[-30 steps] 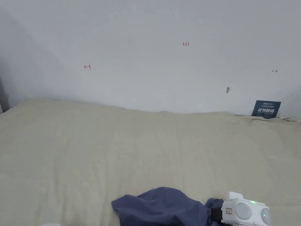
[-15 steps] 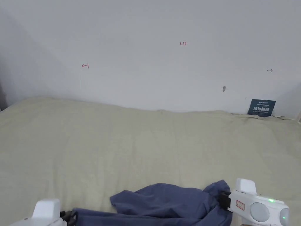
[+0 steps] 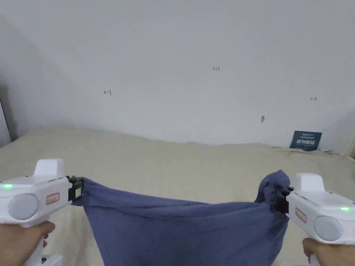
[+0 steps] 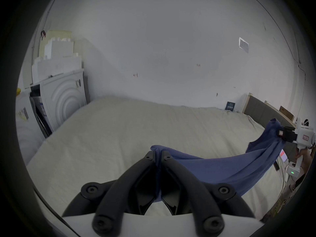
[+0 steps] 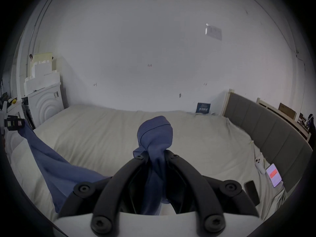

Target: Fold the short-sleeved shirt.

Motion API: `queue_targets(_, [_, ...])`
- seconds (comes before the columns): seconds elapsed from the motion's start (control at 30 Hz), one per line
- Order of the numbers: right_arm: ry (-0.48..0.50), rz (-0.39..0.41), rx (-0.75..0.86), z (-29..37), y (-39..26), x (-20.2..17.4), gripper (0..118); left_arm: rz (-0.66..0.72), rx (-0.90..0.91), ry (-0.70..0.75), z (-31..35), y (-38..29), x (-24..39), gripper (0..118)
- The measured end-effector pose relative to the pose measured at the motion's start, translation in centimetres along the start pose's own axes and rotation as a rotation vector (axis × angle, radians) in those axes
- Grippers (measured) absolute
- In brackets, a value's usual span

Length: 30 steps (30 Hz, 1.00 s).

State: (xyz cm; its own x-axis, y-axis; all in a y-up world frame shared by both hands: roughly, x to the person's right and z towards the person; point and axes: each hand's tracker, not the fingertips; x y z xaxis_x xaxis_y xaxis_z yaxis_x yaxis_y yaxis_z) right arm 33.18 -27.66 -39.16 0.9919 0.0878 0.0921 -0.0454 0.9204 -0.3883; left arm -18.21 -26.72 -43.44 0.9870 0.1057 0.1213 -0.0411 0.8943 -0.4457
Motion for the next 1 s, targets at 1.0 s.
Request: queue_targets(1.0, [-0.19,-0.004,0.152,-14.3,16.1,-0.9,13,-0.073,0.128,0.133,-12.8,18.9,0.7,0])
